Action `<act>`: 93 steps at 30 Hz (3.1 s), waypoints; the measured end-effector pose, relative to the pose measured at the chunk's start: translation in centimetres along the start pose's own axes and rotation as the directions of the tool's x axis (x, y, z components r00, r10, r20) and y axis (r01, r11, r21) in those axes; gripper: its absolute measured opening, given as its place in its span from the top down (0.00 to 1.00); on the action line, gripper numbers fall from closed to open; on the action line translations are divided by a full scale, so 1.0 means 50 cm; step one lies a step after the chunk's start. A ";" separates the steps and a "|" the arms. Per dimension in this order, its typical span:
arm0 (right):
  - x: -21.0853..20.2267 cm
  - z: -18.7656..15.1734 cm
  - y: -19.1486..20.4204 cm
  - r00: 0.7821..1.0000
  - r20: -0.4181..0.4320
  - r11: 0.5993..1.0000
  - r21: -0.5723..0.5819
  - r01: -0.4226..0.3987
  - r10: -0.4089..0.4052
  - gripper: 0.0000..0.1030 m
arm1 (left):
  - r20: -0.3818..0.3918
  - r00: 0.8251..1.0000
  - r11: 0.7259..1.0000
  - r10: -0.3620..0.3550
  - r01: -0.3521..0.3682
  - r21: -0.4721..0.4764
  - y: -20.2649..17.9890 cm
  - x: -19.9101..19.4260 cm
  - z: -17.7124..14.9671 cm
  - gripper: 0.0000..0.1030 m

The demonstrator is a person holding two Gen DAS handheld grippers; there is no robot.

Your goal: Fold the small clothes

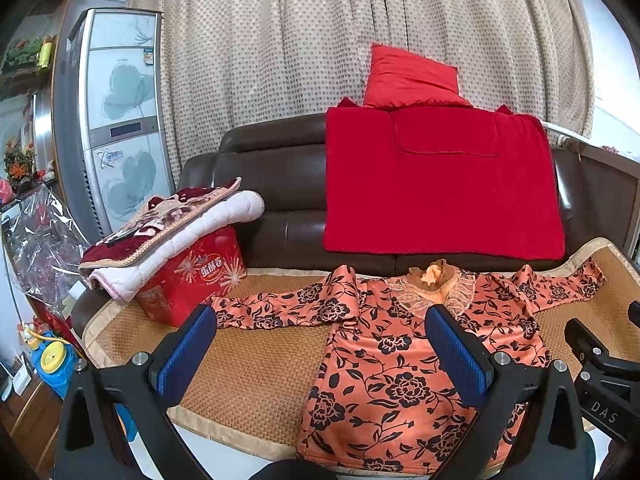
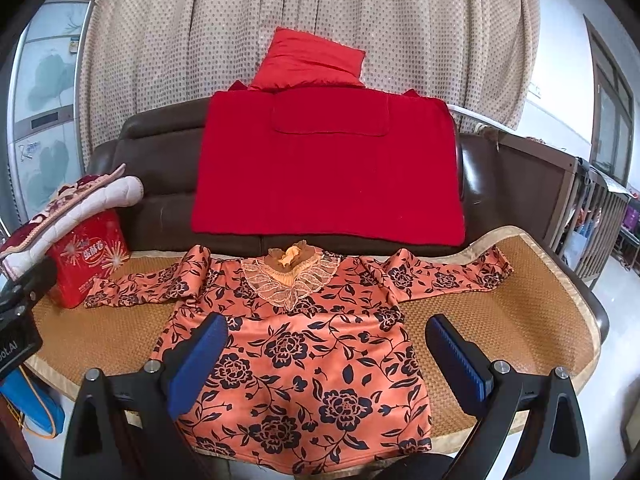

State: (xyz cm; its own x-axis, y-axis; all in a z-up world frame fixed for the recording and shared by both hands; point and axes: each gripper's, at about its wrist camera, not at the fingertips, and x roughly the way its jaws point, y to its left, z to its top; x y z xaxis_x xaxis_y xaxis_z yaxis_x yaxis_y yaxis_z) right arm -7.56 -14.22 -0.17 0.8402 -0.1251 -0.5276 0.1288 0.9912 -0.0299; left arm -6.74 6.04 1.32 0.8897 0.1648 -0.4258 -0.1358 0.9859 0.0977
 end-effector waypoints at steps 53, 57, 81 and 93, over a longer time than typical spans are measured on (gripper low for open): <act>0.694 -0.077 -0.822 0.976 -0.197 0.645 0.736 0.206 -0.088 0.25 | -0.366 0.925 0.994 -0.105 0.100 -0.033 -0.298 0.686 -0.121 0.00; 0.769 -0.092 -0.900 0.971 -0.218 0.565 0.792 0.234 -0.096 0.27 | -0.401 0.909 0.992 -0.117 0.126 -0.003 -0.320 0.722 -0.127 0.00; 0.911 0.044 -0.951 0.869 -0.319 0.759 0.431 0.488 -0.378 0.27 | -0.331 0.937 0.985 -0.108 0.146 0.092 -0.362 0.739 -0.127 0.00; 0.894 0.033 -0.928 0.905 -0.296 0.793 0.448 0.413 -0.305 0.93 | -0.277 0.956 0.990 -0.092 0.119 0.080 -0.339 0.715 -0.109 0.00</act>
State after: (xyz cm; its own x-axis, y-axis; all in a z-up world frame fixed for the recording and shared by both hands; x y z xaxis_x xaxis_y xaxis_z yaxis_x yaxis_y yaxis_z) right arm 24.87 -65.89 -20.98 0.5656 -0.4030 -0.7195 0.6855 0.7148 0.1384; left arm 25.01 -4.61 -20.47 0.7429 0.0746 -0.6652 0.0061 0.9930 0.1181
